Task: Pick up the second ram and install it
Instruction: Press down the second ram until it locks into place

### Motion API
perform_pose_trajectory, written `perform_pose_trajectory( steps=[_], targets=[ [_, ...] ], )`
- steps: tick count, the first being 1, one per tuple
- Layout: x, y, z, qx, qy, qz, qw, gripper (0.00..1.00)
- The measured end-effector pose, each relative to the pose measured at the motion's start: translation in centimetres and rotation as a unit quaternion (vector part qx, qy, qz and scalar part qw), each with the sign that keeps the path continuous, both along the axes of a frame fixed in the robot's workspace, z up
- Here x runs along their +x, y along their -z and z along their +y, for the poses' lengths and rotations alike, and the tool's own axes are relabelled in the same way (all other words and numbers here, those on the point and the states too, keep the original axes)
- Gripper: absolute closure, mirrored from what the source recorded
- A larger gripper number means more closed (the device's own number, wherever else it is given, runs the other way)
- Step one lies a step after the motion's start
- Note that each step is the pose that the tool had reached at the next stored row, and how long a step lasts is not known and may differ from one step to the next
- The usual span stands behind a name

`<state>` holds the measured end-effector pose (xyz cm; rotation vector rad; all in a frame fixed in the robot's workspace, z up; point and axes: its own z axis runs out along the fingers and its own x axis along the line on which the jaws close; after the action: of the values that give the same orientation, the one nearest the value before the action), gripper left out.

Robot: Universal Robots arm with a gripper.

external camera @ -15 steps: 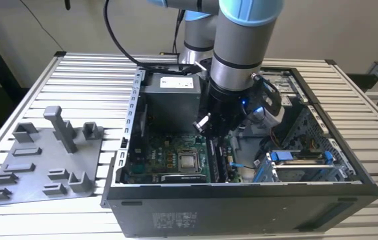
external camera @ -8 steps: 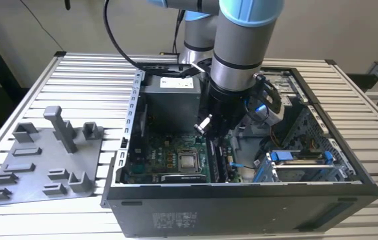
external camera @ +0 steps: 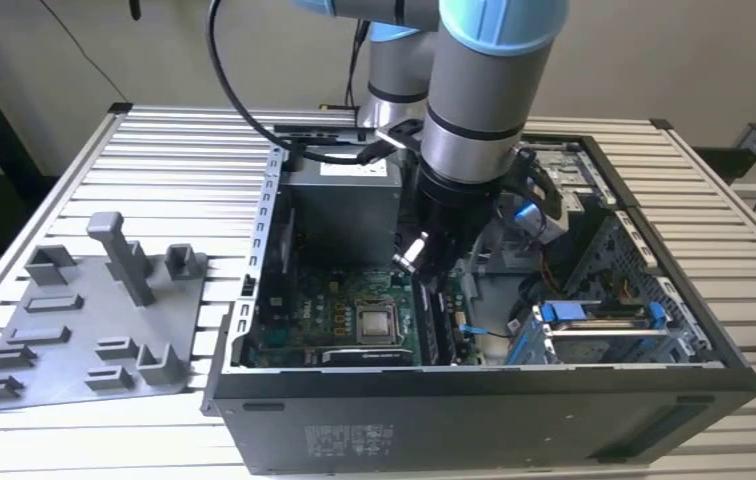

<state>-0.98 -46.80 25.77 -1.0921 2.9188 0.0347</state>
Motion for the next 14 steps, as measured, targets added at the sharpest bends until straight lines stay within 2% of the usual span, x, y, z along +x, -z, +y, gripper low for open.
perform_pose_trajectory(
  steps=[3,7,11,14],
  targets=[
    [0.0,0.02,0.0,0.0008,-0.025,0.0,0.9997,0.89],
    [0.0,0.09,-0.01,0.0008,-0.061,0.0,0.9981,0.89],
    [0.0,0.24,-0.01,0.0007,-0.097,0.0,0.9953,0.89],
    [0.0,0.32,0.0,0.0008,-0.124,-0.0003,0.9922,0.89]
  ],
)
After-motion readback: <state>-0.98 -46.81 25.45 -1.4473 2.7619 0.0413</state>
